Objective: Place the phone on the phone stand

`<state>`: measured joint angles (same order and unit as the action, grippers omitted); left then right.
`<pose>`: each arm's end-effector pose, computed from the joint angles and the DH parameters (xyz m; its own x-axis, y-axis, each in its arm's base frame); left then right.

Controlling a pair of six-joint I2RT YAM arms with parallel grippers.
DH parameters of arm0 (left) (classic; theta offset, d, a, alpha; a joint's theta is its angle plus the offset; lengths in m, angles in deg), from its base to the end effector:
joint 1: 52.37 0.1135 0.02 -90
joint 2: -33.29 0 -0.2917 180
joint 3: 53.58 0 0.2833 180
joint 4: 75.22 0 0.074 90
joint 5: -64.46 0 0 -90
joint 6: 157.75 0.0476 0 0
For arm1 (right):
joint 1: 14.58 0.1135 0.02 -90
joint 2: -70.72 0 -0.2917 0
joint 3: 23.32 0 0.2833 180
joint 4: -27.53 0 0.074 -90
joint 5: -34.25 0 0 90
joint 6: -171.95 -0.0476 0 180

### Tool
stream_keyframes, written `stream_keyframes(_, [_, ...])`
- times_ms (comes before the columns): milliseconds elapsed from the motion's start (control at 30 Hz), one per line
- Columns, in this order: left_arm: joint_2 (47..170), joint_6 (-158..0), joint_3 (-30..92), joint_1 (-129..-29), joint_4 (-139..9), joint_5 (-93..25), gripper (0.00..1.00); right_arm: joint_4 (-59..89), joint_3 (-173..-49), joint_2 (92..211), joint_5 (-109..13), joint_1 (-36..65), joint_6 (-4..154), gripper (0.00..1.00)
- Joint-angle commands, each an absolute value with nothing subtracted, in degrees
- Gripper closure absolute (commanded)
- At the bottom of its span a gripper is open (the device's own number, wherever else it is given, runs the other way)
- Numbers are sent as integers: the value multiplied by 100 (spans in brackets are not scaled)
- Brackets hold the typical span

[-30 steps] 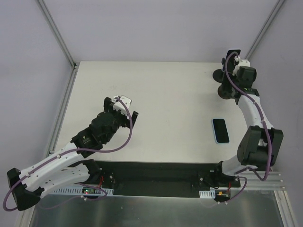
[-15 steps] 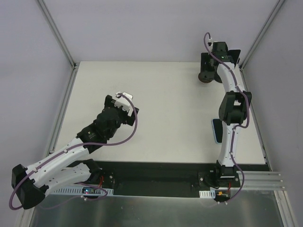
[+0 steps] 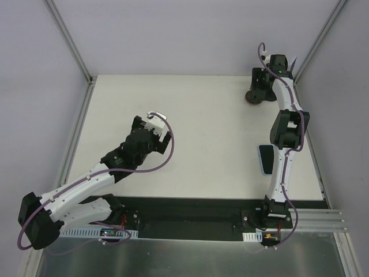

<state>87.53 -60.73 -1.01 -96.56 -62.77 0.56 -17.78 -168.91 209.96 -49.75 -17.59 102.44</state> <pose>0.1909 -0.1564 0.3135 -0.1345 0.2838 -0.9494 0.3390 0.9135 0.2250 0.6163 -0.0274 0.2590 -0.5781 -0.3182 -0.7514 -0.2469 0.9459 -0.2106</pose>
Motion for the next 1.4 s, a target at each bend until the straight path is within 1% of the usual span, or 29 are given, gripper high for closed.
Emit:
stream_keyframes(0, [8848, -6125, 66, -9571, -6484, -32, 3, -1257, -16844, 20906, -4618, -1660, 10260, 100])
stream_keyframes(67, [8892, -6134, 75, -9553, -6493, -49, 3, -1099, -16835, 20941, -4582, -1599, 10225, 100])
stream_keyframes(333, [8910, -6134, 84, -9518, -6484, -58, 3, -887, -17178, 21275, -5101, -1484, 10181, 99])
stream_keyframes(400, [8910, -6116, 93, -9500, -6475, -67, 3, -887, -17108, 21275, -5013, -1484, 10190, 95])
stream_keyframes(667, [8857, -6125, 93, -9491, -6475, -85, 3, -869, -17230, 21389, -5145, -1476, 10111, 89])
stream_keyframes(700, [8857, -6108, 93, -9483, -6475, -76, 4, -896, -17239, 21389, -5092, -1476, 10119, 82])
stream_keyframes(767, [8840, -6116, 93, -9491, -6475, -76, 3, -913, -17222, 21380, -5005, -1467, 10172, 64])
stream_keyframes(800, [8848, -6116, 93, -9483, -6475, -85, 4, -922, -17222, 21372, -4952, -1467, 10224, 50])
stream_keyframes(867, [8840, -6125, 84, -9474, -6475, -102, 4, -966, -17265, 21345, -4925, -1467, 10312, 32])
stream_keyframes(900, [8840, -6134, 92, -9474, -6484, -120, 3, -1062, -17283, 21336, -4960, -1467, 10417, 18])
stream_keyframes(967, [8840, -6116, 101, -9474, -6475, -111, 4, -1098, -17292, 21267, -5029, -1371, 10462, 8])
stream_keyframes(1000, [8831, -6125, 101, -9474, -6475, -102, 4, -1107, -17266, 21231, -5039, -1361, 10497, 1])
stream_keyframes(1167, [8717, -6116, 101, -9456, -6423, -85, 4, -1133, -17213, 20863, -4908, -1353, 10541, 0])
stream_keyframes(1200, [8708, -6107, 110, -9456, -6423, -76, 4, -1159, -17213, 20792, -4890, -1344, 10541, 3])
stream_keyframes(1233, [8664, -6125, 110, -9456, -6414, -85, 4, -1177, -17213, 20704, -4881, -1326, 10567, 3])
stream_keyframes(1367, [8576, -6134, 110, -9447, -6396, -111, 4, -1361, -17204, 19994, -4890, -1230, 10515, 3])
